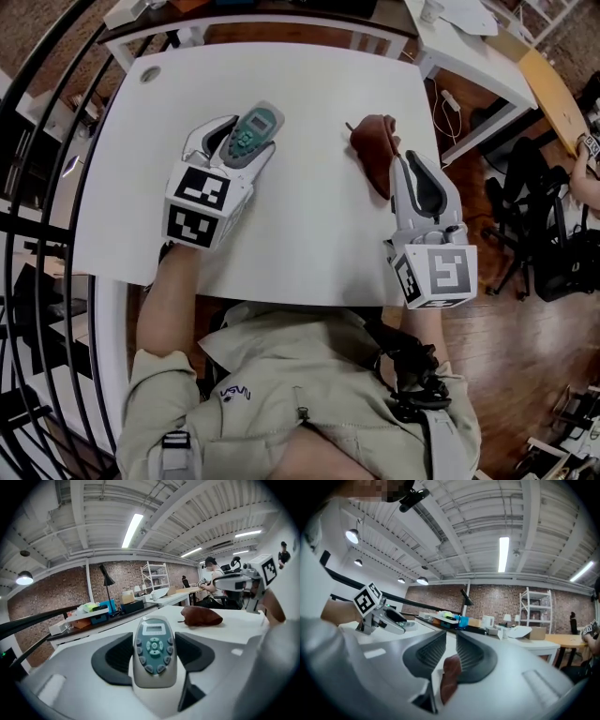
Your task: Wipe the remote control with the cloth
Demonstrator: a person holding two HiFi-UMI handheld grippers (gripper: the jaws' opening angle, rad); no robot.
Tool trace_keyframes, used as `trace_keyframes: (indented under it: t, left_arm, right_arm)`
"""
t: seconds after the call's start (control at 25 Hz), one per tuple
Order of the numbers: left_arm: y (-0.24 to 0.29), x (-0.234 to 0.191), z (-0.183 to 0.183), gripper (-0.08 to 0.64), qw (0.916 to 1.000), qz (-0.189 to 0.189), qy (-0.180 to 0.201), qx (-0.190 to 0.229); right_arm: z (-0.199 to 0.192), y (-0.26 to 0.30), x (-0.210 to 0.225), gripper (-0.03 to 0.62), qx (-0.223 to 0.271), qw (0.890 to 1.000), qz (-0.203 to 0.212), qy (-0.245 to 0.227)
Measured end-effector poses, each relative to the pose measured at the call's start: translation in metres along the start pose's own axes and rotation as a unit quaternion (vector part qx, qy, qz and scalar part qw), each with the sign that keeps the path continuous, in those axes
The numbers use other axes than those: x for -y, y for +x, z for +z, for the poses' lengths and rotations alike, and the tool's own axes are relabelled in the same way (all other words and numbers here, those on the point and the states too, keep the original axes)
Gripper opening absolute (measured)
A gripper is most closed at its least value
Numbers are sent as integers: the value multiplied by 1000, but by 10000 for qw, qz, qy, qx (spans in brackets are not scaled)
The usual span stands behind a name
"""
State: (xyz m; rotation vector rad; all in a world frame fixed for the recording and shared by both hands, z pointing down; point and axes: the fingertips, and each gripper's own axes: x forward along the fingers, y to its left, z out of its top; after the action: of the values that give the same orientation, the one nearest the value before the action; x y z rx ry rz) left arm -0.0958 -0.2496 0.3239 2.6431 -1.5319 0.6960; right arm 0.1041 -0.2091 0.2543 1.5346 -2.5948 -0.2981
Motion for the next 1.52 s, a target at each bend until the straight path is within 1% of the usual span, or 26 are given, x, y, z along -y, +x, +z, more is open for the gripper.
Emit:
trace_keyframes:
  t: [0.04,0.12,0.16,0.24,0.32,0.44,0.52,0.56,0.6,0.64,0.72,0.76,0.84,0.88,0.96,1.0,1.04,1.08,1.16,1.2,1.28,1.32,1.4,1.44,1.48,1.52]
  left_arm:
    - [-8,8,9,291,9999,-17,91,140]
    - [-22,24,23,291,9990,-53,224,386]
    - [-27,30,27,291,9985,-67,279,469]
    - [-35,42,33,291,9976,-85,400,562]
    - [-37,52,36,291,9969,-96,510,589]
    - [-36,60,38,291,9961,-94,640,602]
    - [-37,63,40,291,9957,-93,684,623]
    - [-37,64,41,291,9956,-90,698,624]
    - [-37,66,41,291,9956,-84,707,615]
    - [-36,67,40,291,9956,-76,717,597]
    - [-33,68,37,291,9957,-56,745,542]
    - [-31,68,36,291,9958,-43,766,507]
    - [-25,66,33,291,9956,-15,834,431]
    - [-22,66,32,291,9954,-4,871,391]
    - [-16,70,28,291,9952,14,931,306]
    - [-14,73,27,291,9947,21,995,273]
    - [-13,77,27,291,9936,22,1101,257]
    - [-11,82,28,291,9920,18,1236,259]
    - [-10,91,30,291,9885,-7,1482,291]
    - [-10,94,31,291,9874,-24,1556,305]
    - [-10,97,31,291,9862,-70,1624,327]
    - [-10,99,31,291,9859,-109,1637,338]
    - [-10,103,29,291,9852,-214,1665,345]
    - [-10,105,28,291,9849,-256,1679,340]
    - [-10,105,26,291,9847,-278,1686,339]
    - [-10,105,25,291,9845,-279,1695,344]
  right_arm:
    - [-4,5,1,76,-97,9999,33,-96]
    - [-15,18,4,145,-371,9988,86,-317]
    - [-23,24,5,156,-542,9976,112,-409]
    - [-43,39,9,198,-968,9937,197,-536]
    - [-68,54,12,215,-1452,9870,316,-612]
    - [-107,68,14,219,-2145,9722,532,-774]
    - [-119,71,13,219,-2371,9656,632,-861]
    - [-121,72,12,193,-2417,9640,642,-904]
    - [-121,73,12,130,-2442,9630,636,-948]
    - [-120,72,12,113,-2441,9628,620,-979]
    - [-108,69,13,94,-2238,9682,563,-967]
    - [-92,66,14,89,-1970,9745,533,-933]
    - [-43,58,11,86,-1143,9879,531,-907]
    - [-16,52,7,86,-690,9914,587,-948]
    - [28,40,-14,84,45,9898,843,-1150]
    - [42,36,-28,83,251,9857,1019,-1316]
    - [48,33,-43,83,297,9801,1206,-1549]
    - [45,32,-57,83,170,9728,1392,-1845]
    - [28,31,-79,81,-284,9556,1717,-2380]
    - [22,29,-88,81,-425,9483,1874,-2525]
    - [18,21,-109,80,-461,9342,2302,-2687]
    - [18,15,-122,80,-386,9237,2602,-2785]
    - [15,0,-148,78,-206,8937,3232,-3104]
    - [13,-5,-153,77,-160,8832,3382,-3245]
    - [14,-5,-150,77,-131,8819,3347,-3318]
    - [18,-3,-140,76,-98,8889,3133,-3342]
